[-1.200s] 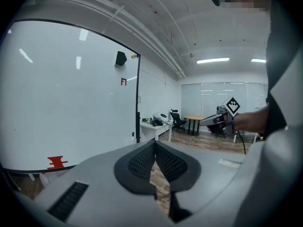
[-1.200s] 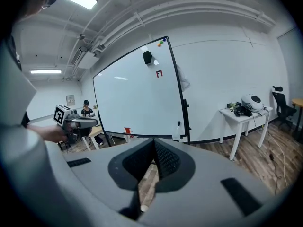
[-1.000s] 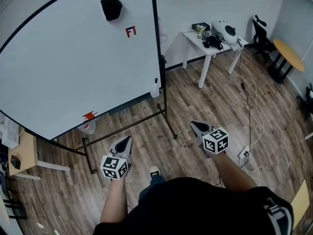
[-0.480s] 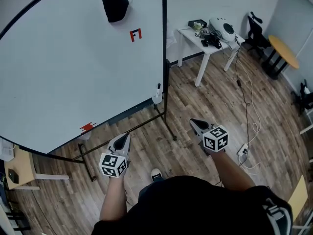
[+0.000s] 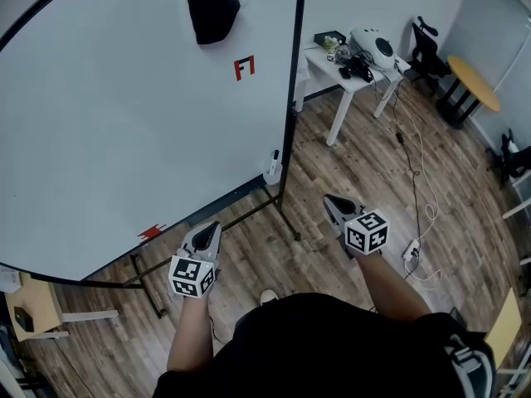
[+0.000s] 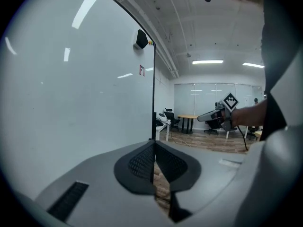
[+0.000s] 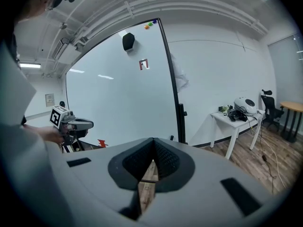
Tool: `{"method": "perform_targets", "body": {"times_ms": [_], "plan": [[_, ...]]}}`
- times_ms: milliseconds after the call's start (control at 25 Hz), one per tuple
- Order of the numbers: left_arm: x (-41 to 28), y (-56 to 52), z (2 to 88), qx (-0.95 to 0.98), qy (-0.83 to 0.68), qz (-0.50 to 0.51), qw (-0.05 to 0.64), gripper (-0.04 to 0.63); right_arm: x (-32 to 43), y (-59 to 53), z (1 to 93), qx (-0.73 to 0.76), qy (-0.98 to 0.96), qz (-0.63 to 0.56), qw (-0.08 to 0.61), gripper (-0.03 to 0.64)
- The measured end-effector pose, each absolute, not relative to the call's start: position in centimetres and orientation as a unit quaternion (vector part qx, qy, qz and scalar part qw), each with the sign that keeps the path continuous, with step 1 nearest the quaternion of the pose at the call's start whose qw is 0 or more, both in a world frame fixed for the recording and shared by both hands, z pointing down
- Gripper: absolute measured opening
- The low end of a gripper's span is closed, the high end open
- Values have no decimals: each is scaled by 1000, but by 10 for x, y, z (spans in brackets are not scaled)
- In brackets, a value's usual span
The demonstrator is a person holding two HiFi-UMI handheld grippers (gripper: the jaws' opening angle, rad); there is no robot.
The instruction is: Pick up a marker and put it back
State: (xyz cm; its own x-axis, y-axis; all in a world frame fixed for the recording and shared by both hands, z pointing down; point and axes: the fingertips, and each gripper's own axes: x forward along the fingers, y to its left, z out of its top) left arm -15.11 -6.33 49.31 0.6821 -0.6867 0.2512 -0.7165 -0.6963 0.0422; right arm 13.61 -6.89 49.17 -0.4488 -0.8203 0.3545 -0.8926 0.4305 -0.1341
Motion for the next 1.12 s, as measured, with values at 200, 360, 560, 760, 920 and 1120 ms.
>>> {"method": "perform_targets", "body": {"times_ms": [200, 360, 560, 760, 920, 1120], "plan": [[-163, -86, 493, 919, -371, 114, 59, 11, 125, -94, 486, 531, -830, 140, 103, -5], [-172, -102, 490, 924, -363, 112, 54, 11, 113, -107, 481, 536, -828, 131, 96, -5], [-176, -111, 486, 929, -351, 108, 49, 11, 101, -110, 474, 533, -834, 125, 73, -5], [-176, -112, 490, 930, -345, 114, 48, 11, 101, -110, 479, 533, -834, 126, 66, -4], [-176, -118, 490, 930, -344, 117, 49, 11, 95, -116, 483, 519, -843, 124, 70, -5], [-173, -127, 493, 929, -347, 121, 51, 11, 96, -128, 492, 512, -846, 131, 73, -3]]}}
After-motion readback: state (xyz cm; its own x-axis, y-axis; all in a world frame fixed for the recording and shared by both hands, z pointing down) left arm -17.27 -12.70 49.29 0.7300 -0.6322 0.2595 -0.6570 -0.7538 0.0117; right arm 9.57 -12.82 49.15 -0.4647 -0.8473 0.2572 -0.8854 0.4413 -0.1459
